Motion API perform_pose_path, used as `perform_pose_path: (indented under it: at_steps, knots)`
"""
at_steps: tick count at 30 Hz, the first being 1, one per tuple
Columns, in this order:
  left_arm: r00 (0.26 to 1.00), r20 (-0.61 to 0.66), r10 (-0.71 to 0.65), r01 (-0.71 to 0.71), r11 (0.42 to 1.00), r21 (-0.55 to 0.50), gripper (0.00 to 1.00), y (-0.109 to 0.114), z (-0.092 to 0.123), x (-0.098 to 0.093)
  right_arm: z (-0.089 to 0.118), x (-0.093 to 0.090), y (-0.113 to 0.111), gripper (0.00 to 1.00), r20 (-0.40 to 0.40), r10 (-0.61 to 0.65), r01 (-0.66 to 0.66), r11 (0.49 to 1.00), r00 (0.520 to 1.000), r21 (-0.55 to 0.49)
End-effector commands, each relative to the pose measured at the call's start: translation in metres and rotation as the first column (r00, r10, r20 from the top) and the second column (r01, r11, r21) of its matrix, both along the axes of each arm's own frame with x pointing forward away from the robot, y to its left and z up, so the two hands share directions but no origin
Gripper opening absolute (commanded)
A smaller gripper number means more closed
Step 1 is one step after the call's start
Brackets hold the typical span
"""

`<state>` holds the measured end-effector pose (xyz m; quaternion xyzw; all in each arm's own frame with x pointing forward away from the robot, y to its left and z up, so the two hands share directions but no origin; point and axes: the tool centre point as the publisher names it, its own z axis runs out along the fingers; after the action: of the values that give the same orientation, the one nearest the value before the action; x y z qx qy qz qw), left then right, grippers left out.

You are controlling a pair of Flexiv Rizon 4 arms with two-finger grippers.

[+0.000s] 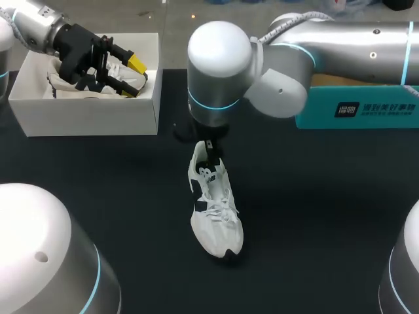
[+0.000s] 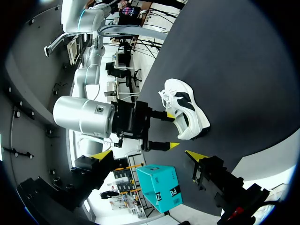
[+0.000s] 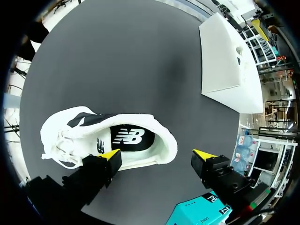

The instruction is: Take the shoe out of the shoebox, open the shoe tongue, remove and reinsert the insole, then place the shoe into the shoebox

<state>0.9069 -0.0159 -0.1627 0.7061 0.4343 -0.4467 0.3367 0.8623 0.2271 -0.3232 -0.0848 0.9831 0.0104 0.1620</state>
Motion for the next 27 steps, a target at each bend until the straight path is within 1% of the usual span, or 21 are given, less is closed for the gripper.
perform_pose_path:
  at_steps: [1, 6, 10, 11, 12, 15, 16, 18, 20, 21, 22, 23, 24, 27]
  knots:
    - [1.000, 0.001, -0.002, 0.002, 1.000, 0.002, 1.00, 0.001, 0.000, 0.000, -0.012, 0.019, 0.012, 1.00, -0.026, -0.022, 0.021, 0.999, 0.999, -0.027]
    - [1.000, 0.001, -0.002, 0.002, 1.000, 0.002, 1.00, 0.001, 0.000, 0.000, -0.024, 0.030, 0.020, 1.00, -0.036, -0.039, 0.039, 0.999, 0.999, 0.001]
    - [1.000, 0.001, -0.002, 0.002, 1.000, 0.002, 1.00, 0.001, 0.000, 0.000, -0.038, 0.034, 0.027, 1.00, -0.048, -0.037, 0.036, 0.999, 0.998, -0.022]
    - [1.000, 0.001, -0.002, 0.002, 1.000, 0.002, 1.00, 0.001, 0.000, 0.000, -0.041, 0.034, 0.026, 0.99, -0.049, -0.038, 0.037, 0.999, 0.998, -0.018]
    - [1.000, 0.001, -0.002, 0.002, 1.000, 0.002, 1.00, 0.001, 0.000, 0.000, -0.045, 0.035, 0.026, 0.96, -0.052, -0.040, 0.039, 0.999, 0.998, -0.032]
    - [1.000, 0.001, -0.002, 0.002, 1.000, 0.002, 1.00, 0.001, 0.000, 0.000, -0.054, 0.036, 0.023, 0.93, -0.061, -0.050, 0.048, 0.998, 0.997, -0.036]
    - [1.000, 0.001, -0.002, 0.002, 1.000, 0.002, 1.00, 0.001, 0.000, 0.000, -0.060, 0.038, 0.022, 0.91, -0.076, -0.052, 0.050, 0.998, 0.996, -0.030]
    - [1.000, 0.001, -0.002, 0.002, 1.000, 0.002, 1.00, 0.001, 0.000, 0.000, -0.066, 0.040, 0.021, 0.83, -0.077, -0.059, 0.056, 0.998, 0.995, -0.040]
    - [1.000, 0.001, -0.002, 0.002, 1.000, 0.002, 1.00, 0.001, 0.000, 0.000, -0.071, 0.042, 0.020, 0.75, -0.092, -0.064, 0.062, 0.998, 0.994, -0.027]
    - [1.000, 0.001, -0.002, 0.002, 1.000, 0.002, 1.00, 0.001, 0.000, 0.000, -0.073, 0.043, 0.020, 0.46, -0.096, -0.069, 0.066, 0.997, 0.993, -0.033]
    - [1.000, 0.001, -0.002, 0.002, 1.000, 0.002, 1.00, 0.001, 0.000, 0.000, -0.074, 0.043, 0.019, 0.31, -0.097, -0.071, 0.068, 0.997, 0.993, -0.035]
    - [1.000, 0.001, -0.002, 0.002, 1.000, 0.002, 1.00, 0.001, 0.000, 0.000, -0.074, 0.043, 0.019, 0.12, -0.100, -0.074, 0.071, 0.997, 0.992, -0.036]
    - [1.000, 0.001, -0.002, 0.002, 1.000, 0.002, 1.00, 0.001, 0.000, 0.000, -0.074, 0.043, 0.019, 0.00, -0.101, -0.075, 0.072, 0.997, 0.992, -0.039]
    - [1.000, 0.001, -0.002, 0.002, 1.000, 0.002, 1.00, 0.001, 0.000, 0.000, -0.071, 0.041, 0.016, 0.00, -0.103, -0.075, 0.071, 0.997, 0.992, -0.044]
